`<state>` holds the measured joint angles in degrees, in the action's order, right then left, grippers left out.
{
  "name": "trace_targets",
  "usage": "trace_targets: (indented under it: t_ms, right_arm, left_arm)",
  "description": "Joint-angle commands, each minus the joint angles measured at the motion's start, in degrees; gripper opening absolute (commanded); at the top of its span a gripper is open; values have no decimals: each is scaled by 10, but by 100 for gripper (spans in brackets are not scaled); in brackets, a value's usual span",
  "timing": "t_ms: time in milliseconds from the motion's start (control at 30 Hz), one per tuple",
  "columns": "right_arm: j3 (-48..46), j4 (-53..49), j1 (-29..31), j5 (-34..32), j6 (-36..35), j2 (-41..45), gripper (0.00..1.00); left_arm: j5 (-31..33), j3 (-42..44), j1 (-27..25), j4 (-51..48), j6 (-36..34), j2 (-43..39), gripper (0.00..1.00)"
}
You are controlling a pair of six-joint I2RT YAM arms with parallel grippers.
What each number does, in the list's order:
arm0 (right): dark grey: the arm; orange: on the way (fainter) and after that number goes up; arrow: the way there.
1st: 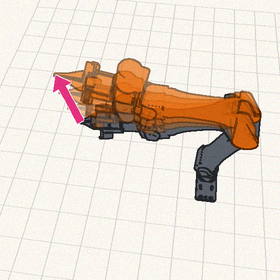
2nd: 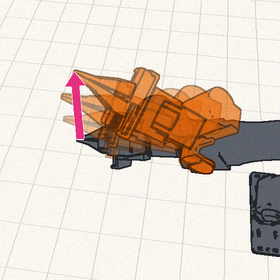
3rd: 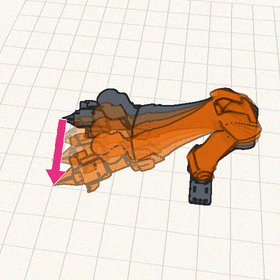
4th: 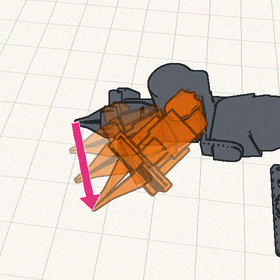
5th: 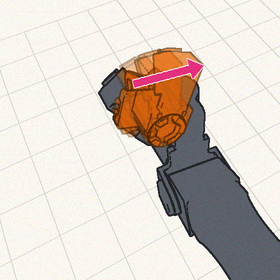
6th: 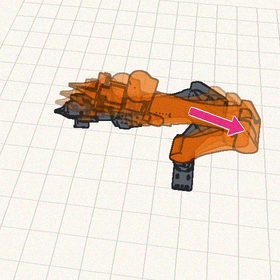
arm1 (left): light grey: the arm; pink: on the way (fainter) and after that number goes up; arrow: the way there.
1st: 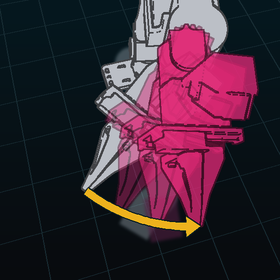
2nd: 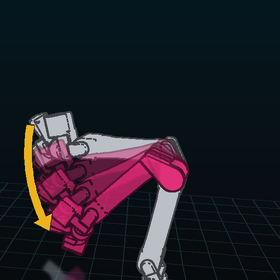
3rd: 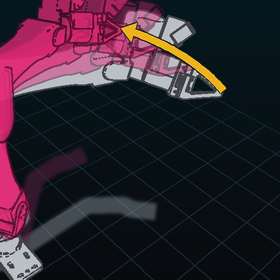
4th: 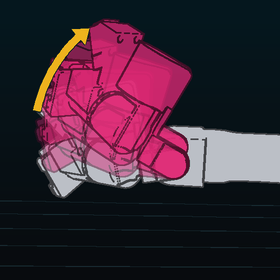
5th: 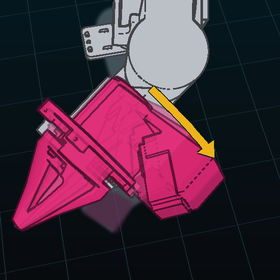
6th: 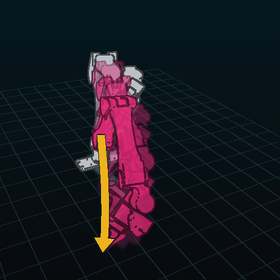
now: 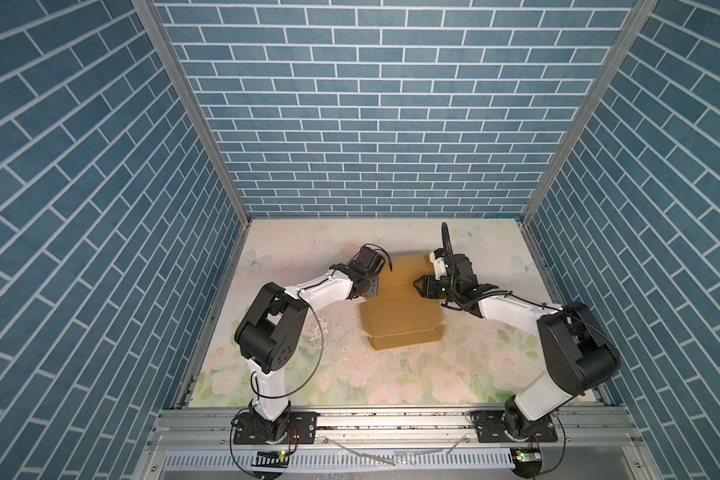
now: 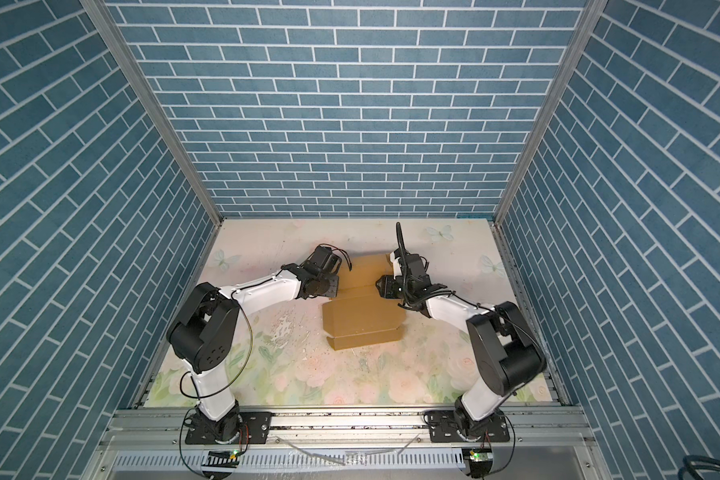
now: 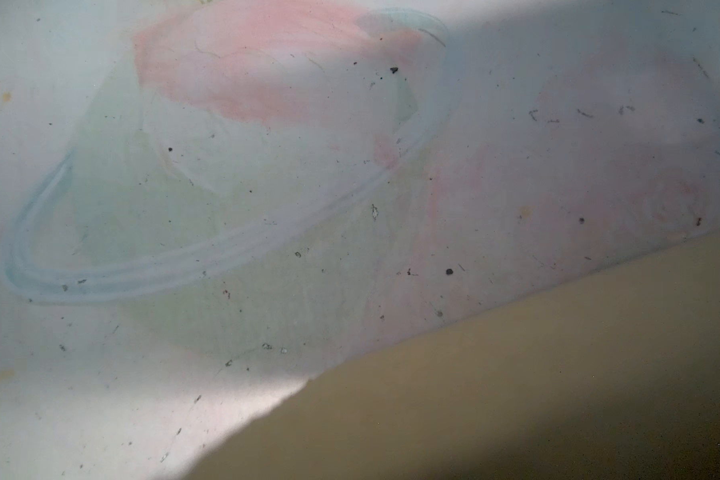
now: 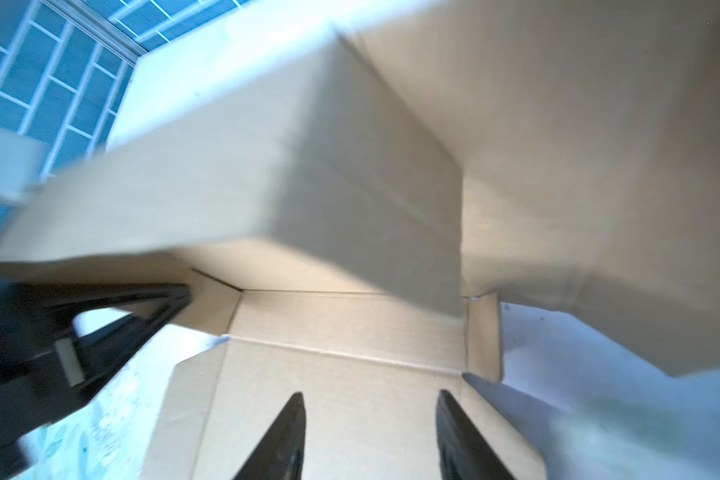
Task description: Fold the paper box
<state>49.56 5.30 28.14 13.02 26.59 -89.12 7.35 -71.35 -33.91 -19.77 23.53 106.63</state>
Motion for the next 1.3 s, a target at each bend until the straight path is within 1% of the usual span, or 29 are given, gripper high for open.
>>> trace_targets:
  t_ms: [0, 167, 300, 367, 467, 533, 633, 833, 1000, 1167, 1267]
  right_arm:
    - [5, -97, -21, -13, -44, 59, 52]
    - [26, -156, -78, -23, -54, 120, 52]
    - [61, -187, -122, -45, -59, 124, 52]
    - [75, -194, -145, -51, -60, 112, 53]
    - [96, -191, -179, -39, -68, 72, 53]
    - [110, -181, -199, -17, -76, 32, 53]
    - [124, -152, -213, 14, -93, -21, 53]
    - [152, -94, -218, 109, -114, -106, 52]
    - [149, -71, -213, 177, -114, -127, 51]
    - [126, -75, -195, 189, -123, -110, 51]
    - [110, -77, -179, 185, -129, -103, 51]
  left_arm:
    - [-21, -1, 10, -51, -7, -1, 15]
    - [-59, 0, 21, -53, -19, -1, 14]
    - [-96, -1, 31, -54, -29, -1, 15]
    - [-103, -2, 33, -58, -37, -3, 15]
    - [-109, -9, 34, -69, -53, -2, 15]
    - [-115, -12, 35, -73, -63, -3, 15]
    - [-122, -14, 36, -76, -72, -5, 15]
    - [-130, -17, 37, -79, -78, -7, 15]
    - [-129, -29, 38, -84, -76, 5, 15]
    - [-118, -35, 40, -87, -60, 16, 15]
    - [-118, -38, 40, -84, -51, 23, 15]
